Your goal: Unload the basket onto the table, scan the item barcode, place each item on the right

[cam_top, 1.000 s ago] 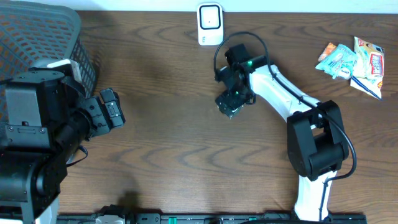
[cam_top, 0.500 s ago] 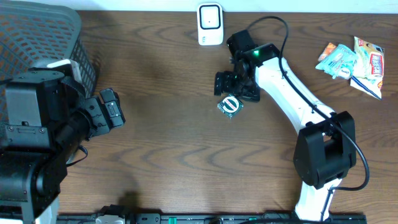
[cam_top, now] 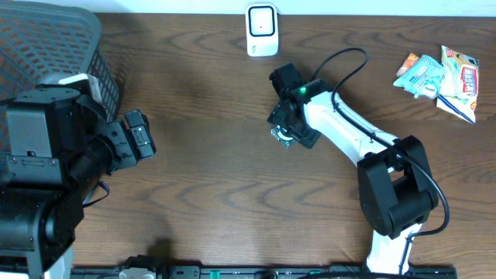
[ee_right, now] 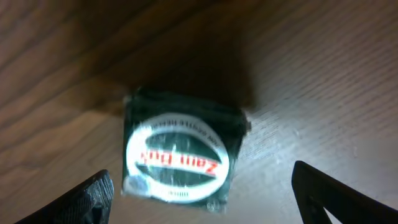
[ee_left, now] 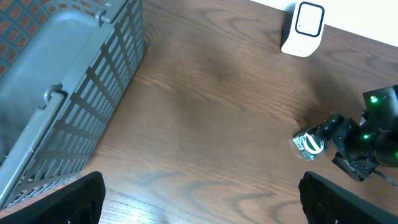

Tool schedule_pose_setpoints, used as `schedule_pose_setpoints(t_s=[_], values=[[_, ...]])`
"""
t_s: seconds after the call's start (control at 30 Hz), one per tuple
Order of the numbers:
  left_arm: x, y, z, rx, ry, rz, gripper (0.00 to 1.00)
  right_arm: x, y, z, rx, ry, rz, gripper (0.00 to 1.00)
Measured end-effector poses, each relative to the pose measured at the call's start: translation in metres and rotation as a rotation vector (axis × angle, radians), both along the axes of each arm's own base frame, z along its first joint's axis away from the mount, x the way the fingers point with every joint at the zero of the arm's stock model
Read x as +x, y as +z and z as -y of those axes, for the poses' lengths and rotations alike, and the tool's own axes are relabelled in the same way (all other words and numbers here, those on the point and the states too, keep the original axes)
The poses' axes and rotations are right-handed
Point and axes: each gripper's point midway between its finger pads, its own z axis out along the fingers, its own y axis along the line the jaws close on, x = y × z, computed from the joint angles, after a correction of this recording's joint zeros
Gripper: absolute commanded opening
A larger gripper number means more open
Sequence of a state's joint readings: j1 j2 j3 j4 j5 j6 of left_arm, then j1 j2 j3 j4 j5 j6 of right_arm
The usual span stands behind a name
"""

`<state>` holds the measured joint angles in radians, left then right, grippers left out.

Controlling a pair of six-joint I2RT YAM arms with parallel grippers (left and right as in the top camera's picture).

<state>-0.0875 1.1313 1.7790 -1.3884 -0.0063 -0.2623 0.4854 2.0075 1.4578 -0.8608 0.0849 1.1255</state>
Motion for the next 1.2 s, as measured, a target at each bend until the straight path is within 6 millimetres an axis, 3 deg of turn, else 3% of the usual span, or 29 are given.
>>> schedule_pose_setpoints(t_s=[0.23,0.3,0.37,0.4,0.63,0.73,0.87,1.0,1.2], values=[[0.0,0.0,0.0,0.0,0.0,0.0,0.98,0.006,-0.02,-0.003,0.032,-0.018,0.053,0.82],[0.0,0.0,0.0,0.0,0.0,0.0,0.98,0.008,-0.022,-0.006,0.044,-0.012,0.058,0.77],[0.0,0.0,0.0,0.0,0.0,0.0,0.98,0.004,-0.028,-0.005,0.032,0.0,0.035,0.62],[0.0,0.0,0.0,0.0,0.0,0.0,0.98,0.002,-0.03,-0.004,0.026,0.004,0.026,0.61],[0.0,0.0,0.0,0.0,0.0,0.0,0.98,-0.006,-0.032,0.0,0.008,0.015,-0.009,0.6],[0.0,0.0,0.0,0.0,0.0,0.0,0.98,-0.006,-0.031,0.0,0.005,0.036,-0.01,0.47],[0.0,0.0,0.0,0.0,0.0,0.0,0.98,-0.001,-0.028,-0.001,-0.004,0.131,-0.001,0.47],[0.0,0.0,0.0,0.0,0.0,0.0,0.98,0.022,-0.012,-0.005,-0.01,0.265,0.054,0.55],[0.0,0.0,0.0,0.0,0.0,0.0,0.98,0.082,0.044,-0.027,-0.017,0.484,0.285,0.53]])
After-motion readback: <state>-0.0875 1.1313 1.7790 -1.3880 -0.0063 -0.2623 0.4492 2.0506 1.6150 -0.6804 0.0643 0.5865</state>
